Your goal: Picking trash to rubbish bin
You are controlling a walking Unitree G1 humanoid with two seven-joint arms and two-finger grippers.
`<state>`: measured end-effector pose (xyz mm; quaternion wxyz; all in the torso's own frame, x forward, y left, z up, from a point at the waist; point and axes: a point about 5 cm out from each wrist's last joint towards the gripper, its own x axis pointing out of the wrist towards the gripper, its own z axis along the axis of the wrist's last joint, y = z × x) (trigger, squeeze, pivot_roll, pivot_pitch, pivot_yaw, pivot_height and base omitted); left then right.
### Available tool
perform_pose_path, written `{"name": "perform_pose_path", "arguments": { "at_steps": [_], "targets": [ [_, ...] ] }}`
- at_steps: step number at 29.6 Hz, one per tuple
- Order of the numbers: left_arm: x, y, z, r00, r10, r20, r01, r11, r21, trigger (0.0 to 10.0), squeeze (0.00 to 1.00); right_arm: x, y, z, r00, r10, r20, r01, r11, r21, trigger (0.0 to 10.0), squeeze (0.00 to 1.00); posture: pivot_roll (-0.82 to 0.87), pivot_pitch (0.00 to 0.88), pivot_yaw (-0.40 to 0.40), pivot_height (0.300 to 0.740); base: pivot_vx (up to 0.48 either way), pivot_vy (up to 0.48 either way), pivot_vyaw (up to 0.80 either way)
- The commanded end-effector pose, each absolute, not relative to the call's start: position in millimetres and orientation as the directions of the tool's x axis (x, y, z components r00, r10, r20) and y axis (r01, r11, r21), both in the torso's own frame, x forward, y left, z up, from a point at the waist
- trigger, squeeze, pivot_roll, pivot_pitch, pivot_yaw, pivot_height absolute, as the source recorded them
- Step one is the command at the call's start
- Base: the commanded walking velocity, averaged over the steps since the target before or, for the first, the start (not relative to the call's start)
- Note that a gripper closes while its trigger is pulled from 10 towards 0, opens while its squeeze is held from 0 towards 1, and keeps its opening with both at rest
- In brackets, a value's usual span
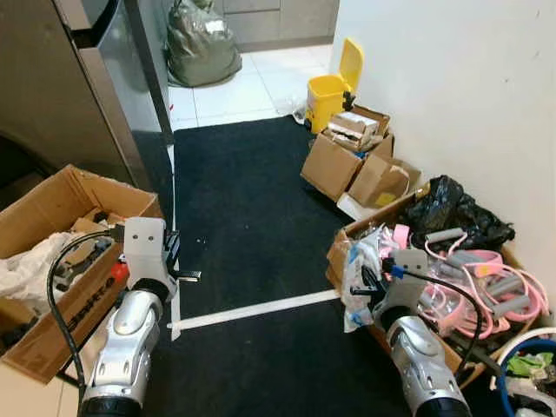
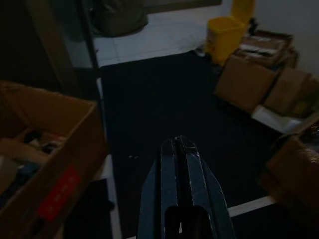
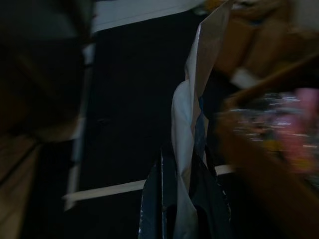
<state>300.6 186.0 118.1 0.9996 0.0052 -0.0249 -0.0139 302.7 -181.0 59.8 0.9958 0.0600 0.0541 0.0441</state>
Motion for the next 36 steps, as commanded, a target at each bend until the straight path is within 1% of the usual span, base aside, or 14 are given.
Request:
{"name": "perform_pose_path", "arguments": {
  "at_steps": [1, 5, 10, 18, 36],
  "targets": [
    [298.7, 188.3, 114.7, 0.999, -0.024, 0.032, 0.024, 1.000, 0.020, 10.0, 0.00, 298.7, -183.4, 53.8, 0.988, 0.084, -0.127, -0.068, 0.990, 0.123, 10.0, 0.00, 0.05, 0.158, 0.040, 0.740, 0.259, 0.000, 0.00],
    [298.9, 188.3, 114.8, 0.999, -0.025, 0.033, 0.025, 0.999, 0.021, 10.0, 0.00, 298.8, -183.1, 53.8, 0.988, 0.087, -0.128, -0.072, 0.990, 0.119, 10.0, 0.00, 0.05, 0.158, 0.041, 0.740, 0.256, 0.000, 0.00],
    [299.2, 187.9, 114.6, 0.999, -0.028, 0.031, 0.027, 0.999, 0.021, 10.0, 0.00, 299.2, -183.3, 54.3, 0.987, 0.090, -0.131, -0.081, 0.994, 0.074, 10.0, 0.00, 0.05, 0.158, 0.041, 0.740, 0.257, 0.000, 0.00],
    [299.4, 187.7, 114.8, 0.999, -0.028, 0.031, 0.027, 0.999, 0.021, 10.0, 0.00, 300.1, -183.8, 54.5, 0.988, 0.085, -0.132, -0.078, 0.995, 0.062, 10.0, 0.00, 0.05, 0.159, 0.041, 0.740, 0.258, 0.000, 0.00],
    [298.8, 187.4, 114.5, 0.999, -0.026, 0.032, 0.025, 1.000, 0.018, 10.0, 0.00, 300.4, -183.6, 54.7, 0.987, 0.090, -0.133, -0.084, 0.995, 0.048, 10.0, 0.00, 0.04, 0.158, 0.038, 0.740, 0.257, 0.000, 0.51]
  ]
}}
